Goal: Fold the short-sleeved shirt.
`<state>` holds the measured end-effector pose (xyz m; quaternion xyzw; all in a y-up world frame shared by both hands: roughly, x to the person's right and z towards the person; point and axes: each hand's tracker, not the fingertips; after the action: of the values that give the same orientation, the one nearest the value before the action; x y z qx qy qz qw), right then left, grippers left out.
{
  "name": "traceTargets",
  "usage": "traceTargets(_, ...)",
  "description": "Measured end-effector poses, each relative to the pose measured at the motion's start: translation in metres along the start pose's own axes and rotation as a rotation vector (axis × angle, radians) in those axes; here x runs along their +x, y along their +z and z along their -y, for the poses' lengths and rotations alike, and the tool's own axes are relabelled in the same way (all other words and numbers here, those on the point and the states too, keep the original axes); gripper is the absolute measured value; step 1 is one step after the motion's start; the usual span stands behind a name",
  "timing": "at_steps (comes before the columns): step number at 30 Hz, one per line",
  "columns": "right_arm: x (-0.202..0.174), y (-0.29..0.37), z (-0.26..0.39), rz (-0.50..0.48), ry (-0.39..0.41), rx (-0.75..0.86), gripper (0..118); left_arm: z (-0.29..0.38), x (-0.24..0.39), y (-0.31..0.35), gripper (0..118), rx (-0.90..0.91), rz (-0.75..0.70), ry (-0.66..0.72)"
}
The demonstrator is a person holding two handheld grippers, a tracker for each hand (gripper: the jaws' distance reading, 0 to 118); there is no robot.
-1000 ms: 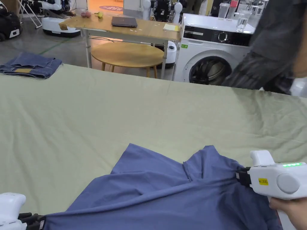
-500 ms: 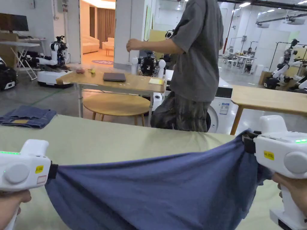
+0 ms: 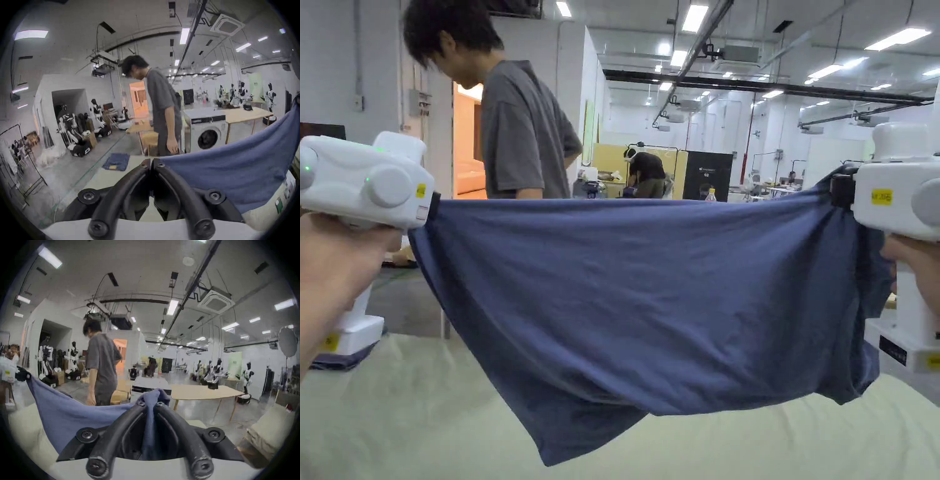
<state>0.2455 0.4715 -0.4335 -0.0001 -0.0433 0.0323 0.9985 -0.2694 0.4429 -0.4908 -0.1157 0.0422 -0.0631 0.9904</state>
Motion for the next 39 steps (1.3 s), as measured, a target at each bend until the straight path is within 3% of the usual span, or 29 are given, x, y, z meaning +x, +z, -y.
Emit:
traceTargets(6, -0.001, -0.02, 0.028, 0.021, -0.005, -0.009, 1, 0.007, 0.001, -0.006, 0, 0.03, 0.007, -0.006)
traceTargets(17, -0.015, -0.051, 0.229, 0.033, 0.007, -0.3, 1, 0.18, 0.027, -0.051, 0, -0.164, 0.026, -0.079)
traceTargets(23, -0.003, 0.006, 0.31, -0.07, 0.046, -0.49, 1, 0.258, 0.012, 0.015, 0, -0.251, 0.179, -0.038)
traceTargets(26, 0.0, 0.042, 0.375, -0.094, 0.084, -0.597, 1, 0.333, 0.011, 0.049, 0, -0.377, 0.213, -0.036)
traceTargets(31, 0.005, 0.065, 0.459, -0.051, -0.013, -0.75, 2, 0.44, 0.012, 0.062, 0, -0.529, 0.211, 0.098)
traceTargets(32, 0.006, 0.066, 0.461, -0.05, -0.031, -0.743, 4, 0.444, 0.014, 0.062, 0, -0.549, 0.21, 0.098)
traceTargets(33, 0.007, 0.071, 0.457, -0.04, -0.023, -0.724, 19, 0.44, 0.016, 0.066, 0, -0.513, 0.205, 0.082)
traceTargets(34, 0.006, 0.075, 0.448, -0.005, -0.007, -0.686, 46, 0.432, 0.017, 0.073, 1, -0.459, 0.183, 0.059)
traceTargets(35, 0.006, 0.082, 0.44, 0.008, -0.015, -0.657, 82, 0.417, 0.023, 0.091, 22, -0.422, 0.169, 0.052)
traceTargets(36, 0.005, 0.095, 0.43, -0.011, -0.029, -0.628, 111, 0.408, 0.025, 0.102, 71, -0.397, 0.168, 0.066)
traceTargets(37, 0.001, 0.117, 0.417, -0.038, -0.052, -0.586, 113, 0.399, 0.028, 0.117, 104, -0.363, 0.194, 0.084)
traceTargets(38, -0.004, 0.139, 0.409, -0.045, -0.079, -0.561, 113, 0.394, 0.032, 0.139, 118, -0.314, 0.226, 0.08)
traceTargets(39, -0.009, 0.16, 0.404, -0.049, -0.099, -0.544, 113, 0.391, 0.037, 0.158, 118, -0.269, 0.227, 0.078)
